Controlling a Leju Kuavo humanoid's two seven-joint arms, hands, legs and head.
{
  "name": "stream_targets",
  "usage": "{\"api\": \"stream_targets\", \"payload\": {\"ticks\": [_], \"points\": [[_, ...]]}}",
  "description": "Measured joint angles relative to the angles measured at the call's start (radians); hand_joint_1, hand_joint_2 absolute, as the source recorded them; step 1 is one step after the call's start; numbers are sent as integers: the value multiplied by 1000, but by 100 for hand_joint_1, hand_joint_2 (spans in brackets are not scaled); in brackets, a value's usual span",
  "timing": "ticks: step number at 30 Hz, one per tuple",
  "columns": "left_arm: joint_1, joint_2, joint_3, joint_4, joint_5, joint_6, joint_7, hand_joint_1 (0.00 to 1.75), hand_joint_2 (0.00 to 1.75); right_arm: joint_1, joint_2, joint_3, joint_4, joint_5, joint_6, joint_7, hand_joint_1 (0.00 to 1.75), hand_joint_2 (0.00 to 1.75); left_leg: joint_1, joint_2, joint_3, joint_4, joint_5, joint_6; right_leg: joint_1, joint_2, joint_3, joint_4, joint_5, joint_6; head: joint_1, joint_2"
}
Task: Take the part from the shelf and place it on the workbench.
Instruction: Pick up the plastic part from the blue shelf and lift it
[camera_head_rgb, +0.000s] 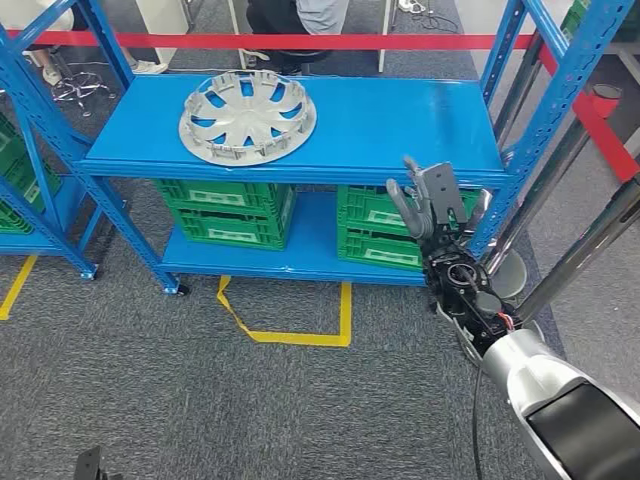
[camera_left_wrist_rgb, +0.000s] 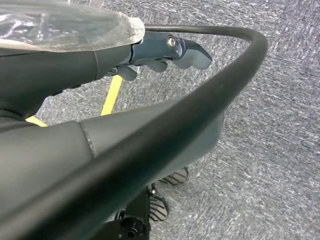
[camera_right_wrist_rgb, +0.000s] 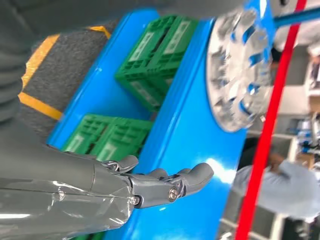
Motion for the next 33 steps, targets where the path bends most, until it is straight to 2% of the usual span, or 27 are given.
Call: {"api": "stream_targets", "payload": {"ticks": [8,20,25,33], "points": [[1,0,0,0,10,7,0,0,0,0,31,-7,-70,42,20,27,0,0,0,0,0,0,0,0,0,0,0,0,0,0,0,0],[3,-1,0,0,31,-1,8,0,0,1,85,-7,-86,47,84,0,0,0,0,0,0,0,0,0,0,0,0,0,0,0,0,0],[3,-1,0,0,33,0,3,0,0,2,98,-7,-86,39,113,-16,0,0,0,0,0,0,0,0,0,0,0,0,0,0,-1,0],[3,-1,0,0,30,1,2,0,0,30,100,-14,-85,26,109,-30,0,0,0,0,0,0,0,0,0,0,-1,0,0,0,0,0]]}}
